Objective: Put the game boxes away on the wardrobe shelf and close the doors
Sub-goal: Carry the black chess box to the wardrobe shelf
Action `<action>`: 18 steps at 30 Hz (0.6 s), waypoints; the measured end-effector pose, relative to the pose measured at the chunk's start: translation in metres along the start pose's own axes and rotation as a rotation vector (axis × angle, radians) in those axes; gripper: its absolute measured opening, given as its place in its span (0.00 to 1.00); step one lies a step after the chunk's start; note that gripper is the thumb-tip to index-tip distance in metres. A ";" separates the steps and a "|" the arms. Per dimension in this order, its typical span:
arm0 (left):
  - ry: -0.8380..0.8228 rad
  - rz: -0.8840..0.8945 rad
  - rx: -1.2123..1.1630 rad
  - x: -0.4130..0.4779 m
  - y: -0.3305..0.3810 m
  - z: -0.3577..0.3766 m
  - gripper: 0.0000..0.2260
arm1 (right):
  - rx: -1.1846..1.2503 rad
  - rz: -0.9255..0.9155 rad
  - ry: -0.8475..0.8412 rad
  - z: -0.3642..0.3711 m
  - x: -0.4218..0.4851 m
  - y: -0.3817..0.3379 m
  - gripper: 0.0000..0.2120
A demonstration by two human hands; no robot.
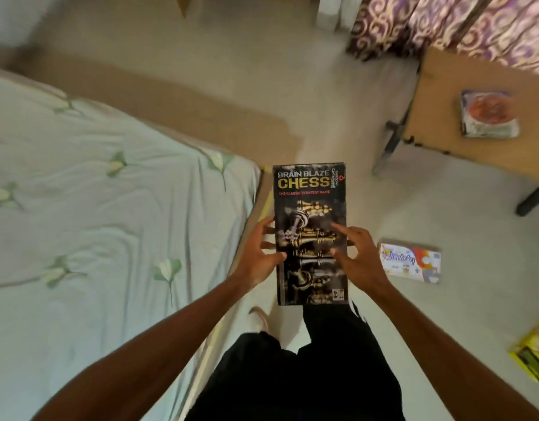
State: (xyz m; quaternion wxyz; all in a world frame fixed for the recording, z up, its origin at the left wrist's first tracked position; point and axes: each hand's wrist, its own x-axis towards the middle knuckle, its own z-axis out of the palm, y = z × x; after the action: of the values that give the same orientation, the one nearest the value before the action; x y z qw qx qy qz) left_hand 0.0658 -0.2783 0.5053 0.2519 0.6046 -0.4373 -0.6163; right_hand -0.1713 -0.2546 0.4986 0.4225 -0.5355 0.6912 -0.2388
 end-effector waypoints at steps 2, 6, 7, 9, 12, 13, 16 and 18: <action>0.011 0.038 0.024 0.030 0.024 -0.001 0.35 | 0.016 -0.008 0.012 -0.009 0.033 -0.007 0.25; 0.039 0.042 0.026 0.104 0.066 0.008 0.36 | 0.002 -0.022 -0.016 -0.036 0.122 -0.016 0.25; 0.067 0.041 0.009 0.126 0.082 0.012 0.36 | -0.004 -0.032 -0.038 -0.050 0.151 -0.023 0.25; 0.126 0.030 0.002 0.166 0.112 0.019 0.36 | -0.033 -0.052 -0.081 -0.075 0.204 -0.038 0.25; 0.211 0.069 0.025 0.218 0.156 0.021 0.37 | -0.109 -0.132 -0.129 -0.108 0.274 -0.069 0.27; 0.230 0.072 0.040 0.233 0.170 0.019 0.37 | -0.129 -0.140 -0.157 -0.118 0.297 -0.080 0.27; 0.290 0.088 0.067 0.279 0.206 0.007 0.37 | -0.174 -0.182 -0.215 -0.134 0.366 -0.111 0.29; 0.344 0.097 0.064 0.312 0.229 -0.009 0.36 | -0.206 -0.225 -0.248 -0.134 0.417 -0.132 0.30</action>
State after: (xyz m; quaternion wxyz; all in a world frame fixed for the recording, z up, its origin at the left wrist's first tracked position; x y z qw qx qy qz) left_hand -0.0199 -0.6547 0.5355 0.3330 0.6870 -0.4358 -0.4767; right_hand -0.2415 -0.7046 0.5358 0.4180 -0.6751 0.5904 -0.1448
